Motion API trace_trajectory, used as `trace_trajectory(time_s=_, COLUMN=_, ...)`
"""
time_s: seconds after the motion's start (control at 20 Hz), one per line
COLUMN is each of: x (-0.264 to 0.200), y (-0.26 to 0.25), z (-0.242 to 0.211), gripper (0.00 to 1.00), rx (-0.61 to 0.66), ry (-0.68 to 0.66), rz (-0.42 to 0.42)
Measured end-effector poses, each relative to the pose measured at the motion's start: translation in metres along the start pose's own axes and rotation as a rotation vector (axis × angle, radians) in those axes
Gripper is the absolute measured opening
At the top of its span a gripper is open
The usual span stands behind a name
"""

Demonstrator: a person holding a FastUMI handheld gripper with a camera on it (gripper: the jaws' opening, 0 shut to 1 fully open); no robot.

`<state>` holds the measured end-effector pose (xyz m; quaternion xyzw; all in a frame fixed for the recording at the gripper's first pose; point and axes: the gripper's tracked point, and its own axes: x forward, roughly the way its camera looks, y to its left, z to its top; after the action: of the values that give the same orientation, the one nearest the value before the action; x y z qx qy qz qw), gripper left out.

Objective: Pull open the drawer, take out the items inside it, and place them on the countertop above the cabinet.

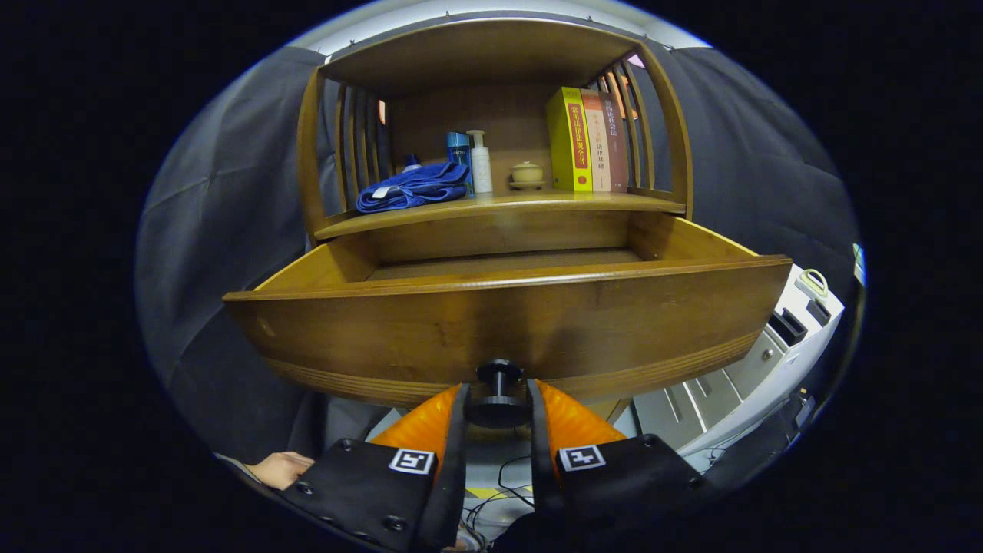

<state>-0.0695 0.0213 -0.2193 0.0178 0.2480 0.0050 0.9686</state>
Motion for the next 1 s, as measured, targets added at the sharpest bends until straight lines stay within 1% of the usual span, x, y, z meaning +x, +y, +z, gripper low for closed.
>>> trace_trajectory(time_s=0.2, x=-0.001, y=0.0, z=-0.001, gripper=0.45, rx=-0.003, ry=-0.022, rz=0.004)
trace_trajectory(time_s=0.4, x=-0.002, y=0.002, z=-0.006, gripper=0.6, rx=-0.011, ry=-0.016, rz=0.029)
trace_trajectory(time_s=0.45, x=-0.004, y=0.002, z=-0.005, gripper=0.72, rx=-0.008, ry=-0.024, rz=0.029)
trace_trajectory(time_s=0.55, x=-0.008, y=0.004, z=-0.001, gripper=0.91, rx=-0.006, ry=-0.039, rz=0.031)
trace_trajectory(time_s=0.65, x=-0.01, y=-0.001, z=0.002, gripper=0.98, rx=-0.009, ry=-0.042, rz=0.014)
trace_trajectory(time_s=0.85, x=-0.021, y=-0.001, z=0.018, gripper=0.97, rx=-0.013, ry=-0.062, rz=0.007)
trace_trajectory(time_s=1.0, x=-0.034, y=0.001, z=0.044, gripper=0.97, rx=-0.039, ry=-0.091, rz=0.012)
